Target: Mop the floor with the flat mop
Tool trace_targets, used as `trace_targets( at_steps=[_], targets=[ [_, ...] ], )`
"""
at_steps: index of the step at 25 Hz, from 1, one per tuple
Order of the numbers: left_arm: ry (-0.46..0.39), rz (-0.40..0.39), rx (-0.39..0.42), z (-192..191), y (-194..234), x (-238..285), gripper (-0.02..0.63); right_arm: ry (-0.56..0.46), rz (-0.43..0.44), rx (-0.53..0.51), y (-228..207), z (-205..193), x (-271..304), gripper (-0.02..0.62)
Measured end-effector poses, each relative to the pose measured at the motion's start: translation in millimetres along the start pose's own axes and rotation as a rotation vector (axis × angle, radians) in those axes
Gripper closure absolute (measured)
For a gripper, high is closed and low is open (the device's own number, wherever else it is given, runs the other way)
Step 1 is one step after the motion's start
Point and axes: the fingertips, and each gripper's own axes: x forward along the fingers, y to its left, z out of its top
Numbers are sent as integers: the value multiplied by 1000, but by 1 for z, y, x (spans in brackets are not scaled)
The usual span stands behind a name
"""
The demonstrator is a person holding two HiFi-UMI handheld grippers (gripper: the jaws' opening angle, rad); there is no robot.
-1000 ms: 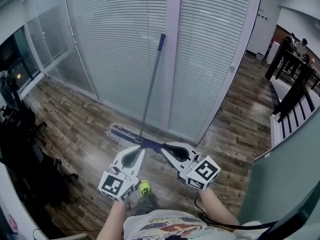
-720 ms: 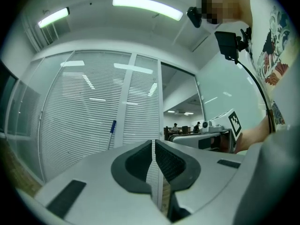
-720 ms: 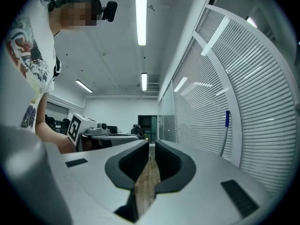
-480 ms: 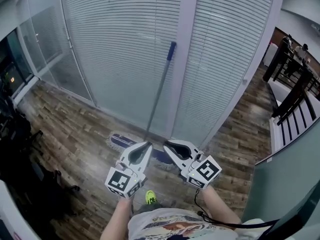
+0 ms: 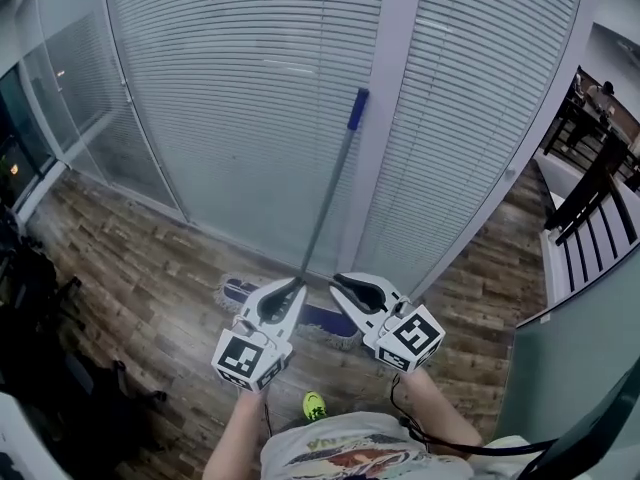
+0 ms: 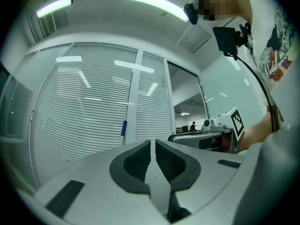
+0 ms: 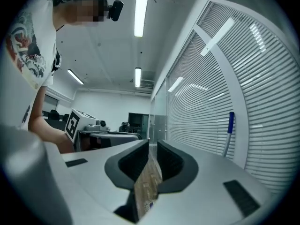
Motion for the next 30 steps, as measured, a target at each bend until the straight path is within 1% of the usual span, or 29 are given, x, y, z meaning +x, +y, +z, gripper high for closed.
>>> trace_targets(
  at_steps=[7, 10, 11, 12, 15, 16, 20, 26, 30],
  targets=[
    [-17, -16, -13, -11, 34, 38, 591, 34, -29, -1, -45, -14, 33, 552],
    [-2, -32, -19, -20, 47, 63, 583, 30, -52, 7, -73, -19, 46, 551],
    [8, -38, -18, -23, 52, 72, 569, 32, -57, 8, -84, -21, 51, 548],
    [20, -45, -17, -26, 58, 83, 557, 35, -62, 10, -96, -22, 57, 541],
    [57, -63, -22, -32, 78, 123, 525, 43, -82, 17, -138, -23, 75, 495],
    [66, -66, -23, -33, 86, 137, 517, 44, -88, 20, -153, -23, 81, 491],
    [102, -86, -6, -41, 117, 200, 509, 37, -114, 41, -219, -26, 104, 486],
    [145, -113, 18, -77, 158, 281, 509, 46, -157, 44, -304, -56, 132, 486],
    [162, -112, 47, -82, 189, 333, 508, 53, -178, 56, -360, -58, 154, 486]
  ],
)
